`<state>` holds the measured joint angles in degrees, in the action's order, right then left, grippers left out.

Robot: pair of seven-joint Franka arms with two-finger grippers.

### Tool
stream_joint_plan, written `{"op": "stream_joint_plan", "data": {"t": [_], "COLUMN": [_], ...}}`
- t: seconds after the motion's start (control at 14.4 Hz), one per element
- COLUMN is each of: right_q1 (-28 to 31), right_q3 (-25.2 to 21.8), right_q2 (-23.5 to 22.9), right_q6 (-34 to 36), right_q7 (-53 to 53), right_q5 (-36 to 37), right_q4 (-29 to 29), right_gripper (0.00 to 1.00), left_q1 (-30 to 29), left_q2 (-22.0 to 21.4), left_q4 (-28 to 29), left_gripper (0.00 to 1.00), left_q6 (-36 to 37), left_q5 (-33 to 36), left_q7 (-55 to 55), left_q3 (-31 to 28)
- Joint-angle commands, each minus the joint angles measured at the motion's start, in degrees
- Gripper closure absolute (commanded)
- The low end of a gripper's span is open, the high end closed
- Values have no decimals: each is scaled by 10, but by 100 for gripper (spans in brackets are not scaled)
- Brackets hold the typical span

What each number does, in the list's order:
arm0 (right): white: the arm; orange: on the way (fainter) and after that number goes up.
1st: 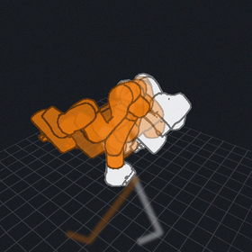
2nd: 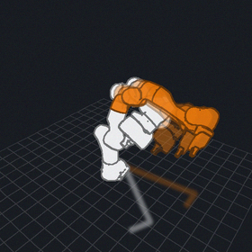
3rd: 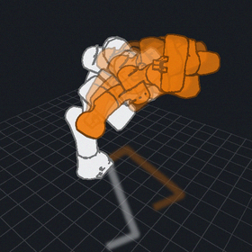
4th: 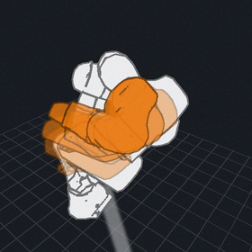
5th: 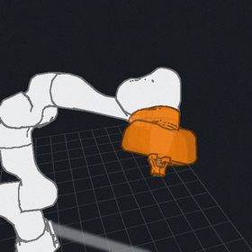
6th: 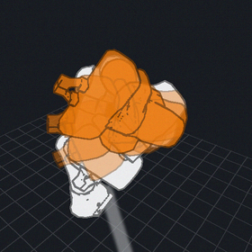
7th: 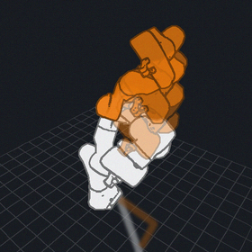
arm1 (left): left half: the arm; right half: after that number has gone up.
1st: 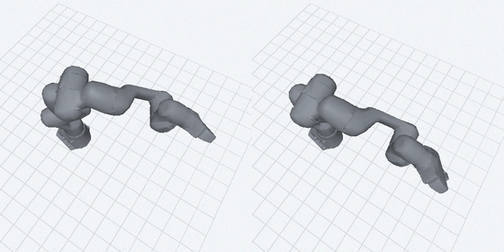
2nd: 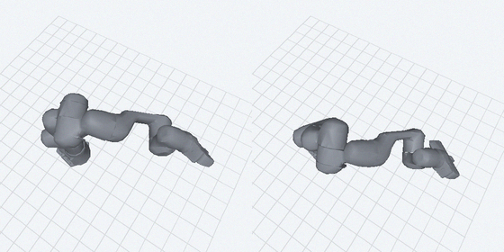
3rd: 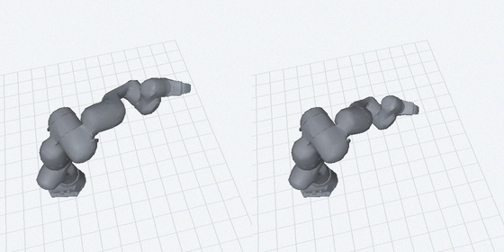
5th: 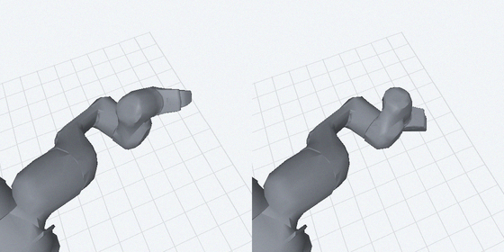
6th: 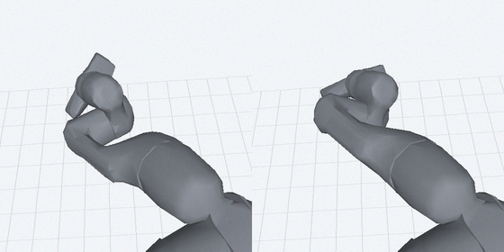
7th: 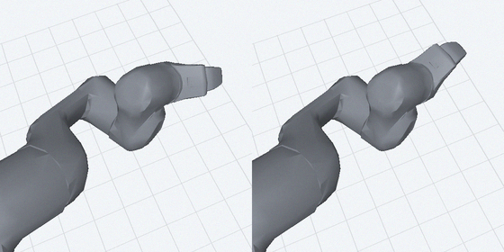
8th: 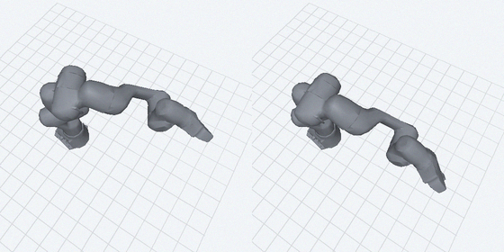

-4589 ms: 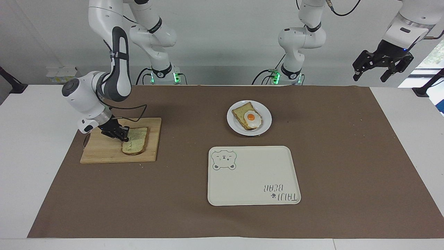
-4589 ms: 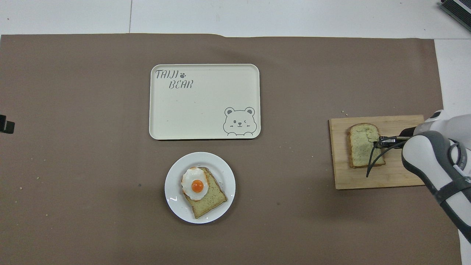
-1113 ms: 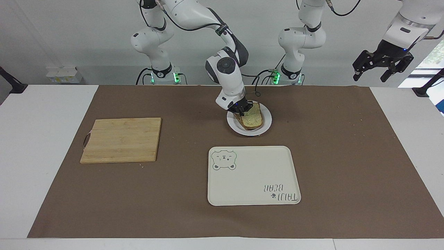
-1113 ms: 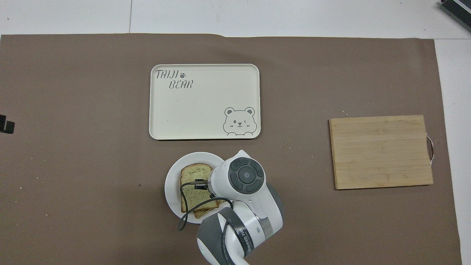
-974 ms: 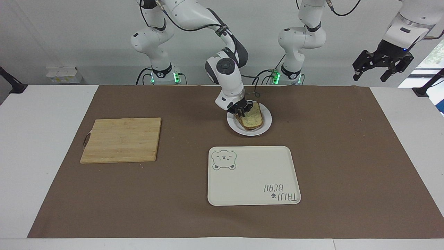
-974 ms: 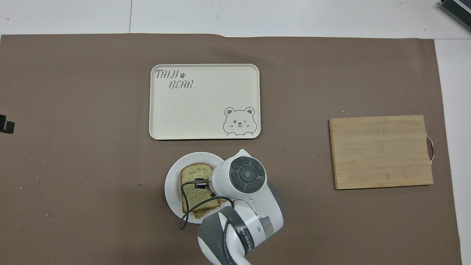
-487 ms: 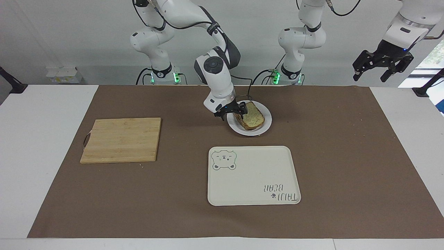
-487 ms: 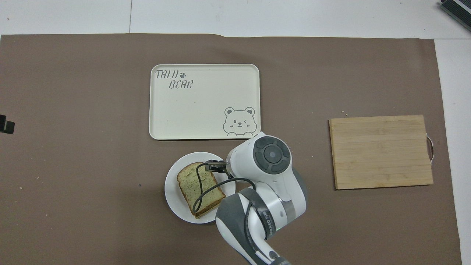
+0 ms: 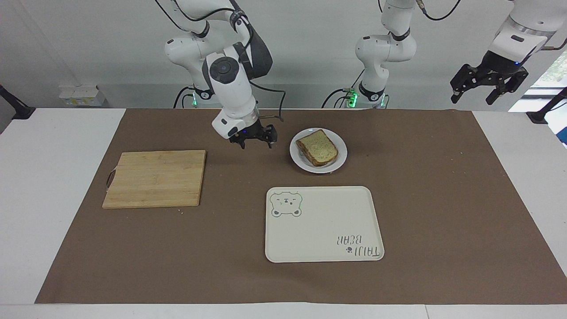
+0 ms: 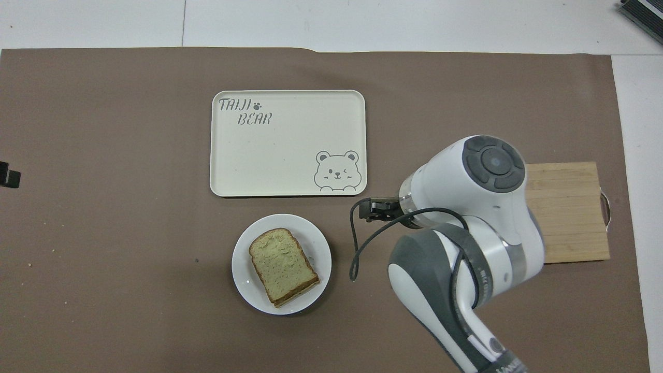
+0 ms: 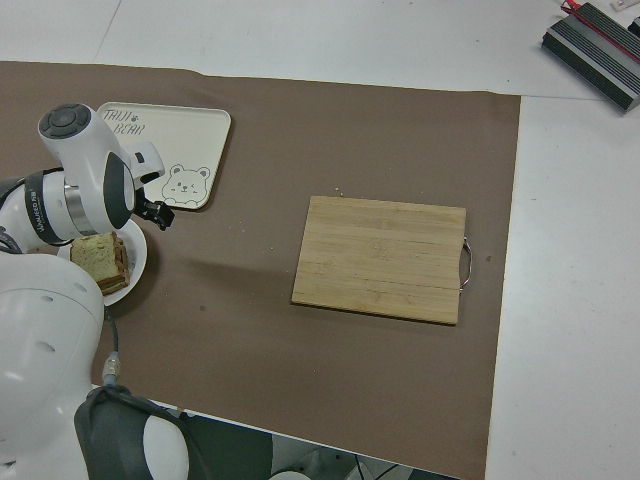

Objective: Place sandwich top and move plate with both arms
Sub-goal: 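Open the right gripper and withdraw it toward the cutting board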

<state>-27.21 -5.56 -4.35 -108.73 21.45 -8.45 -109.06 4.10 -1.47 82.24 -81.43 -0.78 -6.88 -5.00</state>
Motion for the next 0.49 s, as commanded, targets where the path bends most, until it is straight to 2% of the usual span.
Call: {"op": "stream_joint_plan", "data": {"t": [0.0, 0.28, 0.42], "right_q1": [36, 98, 127], "right_q3": [5, 5, 5], "right_q2": [4, 38, 52], "right_q6": [50, 73, 84], "right_q7": [-26, -30, -68], "right_q5": [42, 44, 45], "right_q4": [26, 30, 30], "right_gripper": [0, 0, 0], "left_q1": [-8, -8, -8], "left_q2": [-9, -9, -9], "left_q4": [8, 9, 9], "left_gripper": [0, 0, 0], "left_q6": [1, 0, 0], "left_q5": [7, 7, 7], "left_q7": [4, 4, 4], "left_q3": [8, 8, 8]}}
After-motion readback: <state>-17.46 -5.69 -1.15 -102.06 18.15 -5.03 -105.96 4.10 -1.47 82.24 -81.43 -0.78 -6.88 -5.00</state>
